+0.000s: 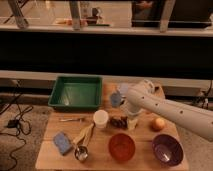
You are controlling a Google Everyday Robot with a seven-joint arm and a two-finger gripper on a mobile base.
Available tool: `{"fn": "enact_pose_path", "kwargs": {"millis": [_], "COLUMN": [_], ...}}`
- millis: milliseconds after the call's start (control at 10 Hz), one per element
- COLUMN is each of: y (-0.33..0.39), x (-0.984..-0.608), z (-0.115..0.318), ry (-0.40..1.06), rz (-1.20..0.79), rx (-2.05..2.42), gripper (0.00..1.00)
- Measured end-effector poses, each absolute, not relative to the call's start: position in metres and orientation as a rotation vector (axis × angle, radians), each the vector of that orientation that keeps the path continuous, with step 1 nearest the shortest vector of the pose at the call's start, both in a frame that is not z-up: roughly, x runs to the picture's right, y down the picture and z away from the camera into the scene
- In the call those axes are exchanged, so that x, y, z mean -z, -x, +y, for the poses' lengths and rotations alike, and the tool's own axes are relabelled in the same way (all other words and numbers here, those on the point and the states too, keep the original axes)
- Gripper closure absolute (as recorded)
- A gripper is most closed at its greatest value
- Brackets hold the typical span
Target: Place grapes in table surface
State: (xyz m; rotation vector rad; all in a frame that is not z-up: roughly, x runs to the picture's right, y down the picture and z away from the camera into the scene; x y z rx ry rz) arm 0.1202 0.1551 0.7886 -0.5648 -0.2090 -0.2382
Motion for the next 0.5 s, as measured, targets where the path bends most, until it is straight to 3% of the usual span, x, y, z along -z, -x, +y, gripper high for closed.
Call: {"fn": "enact_pose_path", "kwargs": {"millis": [500], "y": [-0.101], "x": [-0.731], "z": [0.135], "ry": [0.419], "rz": [-0.280], "rx": [0.259], "gripper": [0.23]}}
